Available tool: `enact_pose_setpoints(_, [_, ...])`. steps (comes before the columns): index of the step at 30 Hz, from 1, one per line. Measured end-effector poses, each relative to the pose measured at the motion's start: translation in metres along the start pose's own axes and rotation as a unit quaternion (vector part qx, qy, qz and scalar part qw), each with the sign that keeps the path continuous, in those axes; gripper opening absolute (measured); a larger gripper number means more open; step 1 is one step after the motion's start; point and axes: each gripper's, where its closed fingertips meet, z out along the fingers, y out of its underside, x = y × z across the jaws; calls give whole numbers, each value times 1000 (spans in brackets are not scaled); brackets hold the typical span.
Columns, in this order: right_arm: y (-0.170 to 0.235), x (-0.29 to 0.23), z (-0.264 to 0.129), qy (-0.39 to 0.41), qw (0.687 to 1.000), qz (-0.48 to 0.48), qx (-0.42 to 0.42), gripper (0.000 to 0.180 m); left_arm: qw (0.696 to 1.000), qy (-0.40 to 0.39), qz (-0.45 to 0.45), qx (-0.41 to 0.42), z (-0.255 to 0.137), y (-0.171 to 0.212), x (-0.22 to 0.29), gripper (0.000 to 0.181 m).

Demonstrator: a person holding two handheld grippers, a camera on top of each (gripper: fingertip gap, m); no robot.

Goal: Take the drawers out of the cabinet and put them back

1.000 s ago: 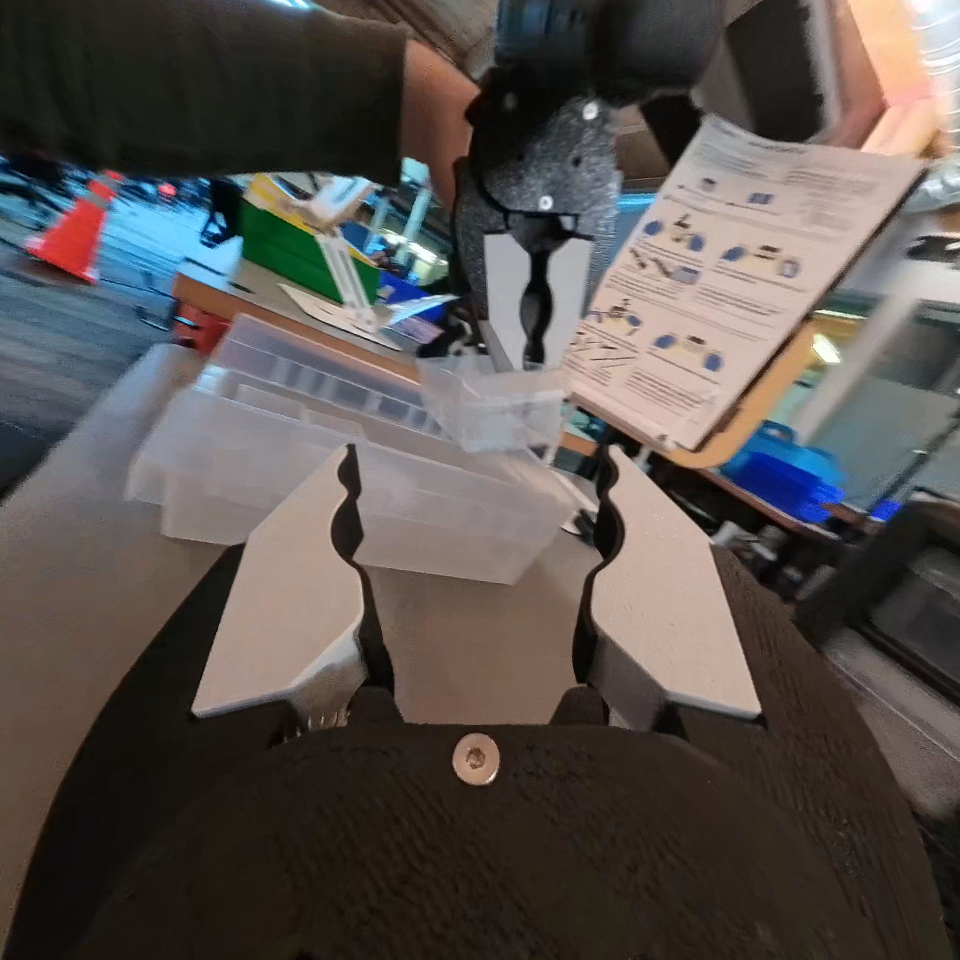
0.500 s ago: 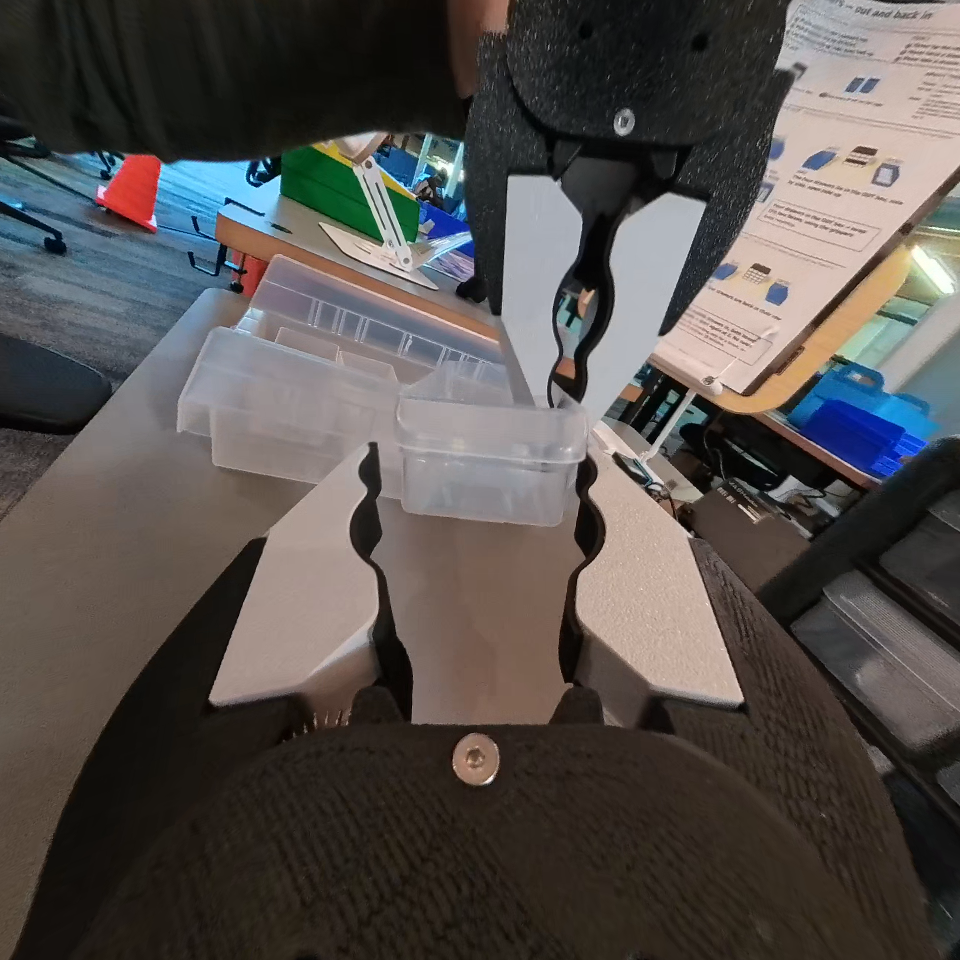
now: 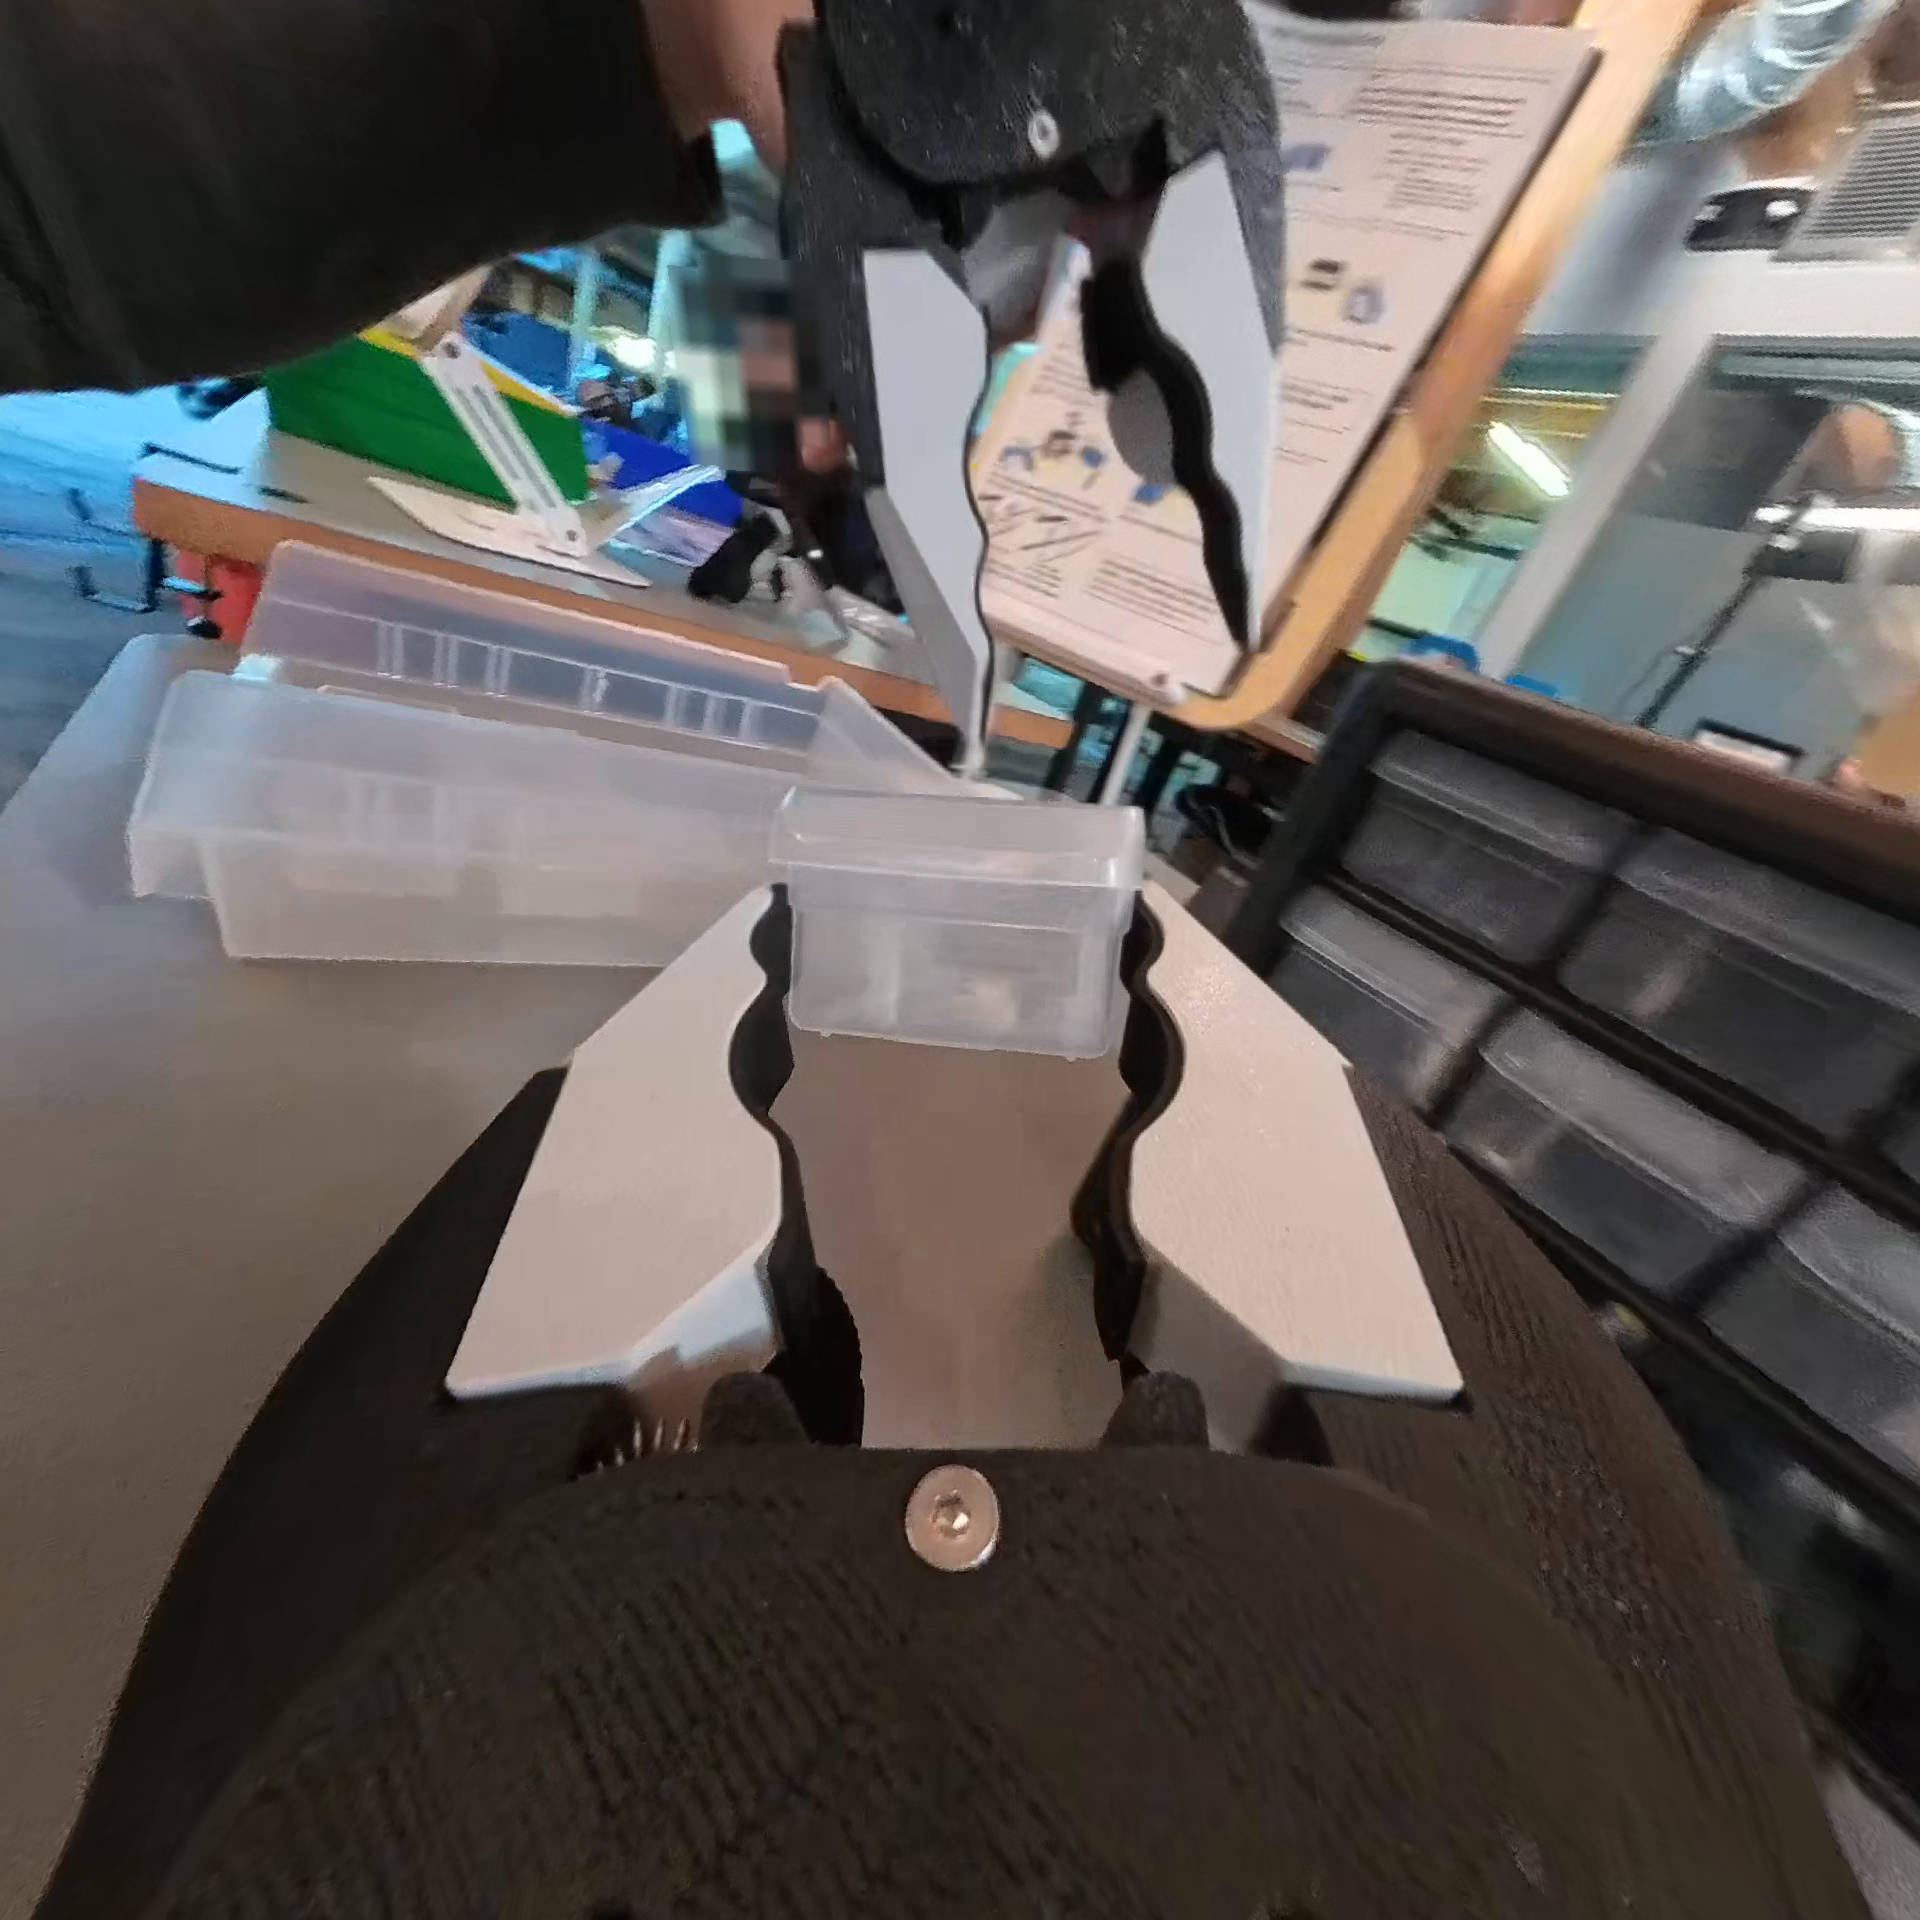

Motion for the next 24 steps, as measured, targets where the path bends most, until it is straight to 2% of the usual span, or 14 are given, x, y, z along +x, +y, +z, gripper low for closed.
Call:
enact_pose_setpoints(1, [2, 7, -8, 20, 1000, 8, 2, 63, 1000, -7, -18, 7, -4, 0, -11, 79])
enact_pose_setpoints(6, [10, 47, -52, 159, 987, 21, 3, 63, 992, -19, -83, 97, -14, -28, -68, 91])
enact_pose_setpoints(10, [17, 66, -74, 224, 974, 27, 0, 63, 990, -69, -74, 94, 4, -47, -116, 97])
enact_pose_setpoints(12, [18, 65, -73, 230, 973, 17, -6, 63, 989, -20, -107, 102, 17, -61, -118, 105])
enact_pose_setpoints(14, [19, 63, -72, 234, 972, -2, -17, 63, 986, 21, -118, 117, 24, -73, -115, 101])
enact_pose_setpoints(16, [19, 63, -72, 237, 971, -4, -20, 63, 986, 28, -114, 116, 30, -77, -116, 94])
enact_pose_setpoints(18, [21, 64, -75, 243, 970, 10, -19, 63, 984, 45, -122, 119, 34, -78, -117, 96])
enact_pose_setpoints(24, [29, 63, -82, 257, 965, 44, -32, 63, 954, 150, -215, 146, 48, -78, -116, 105])
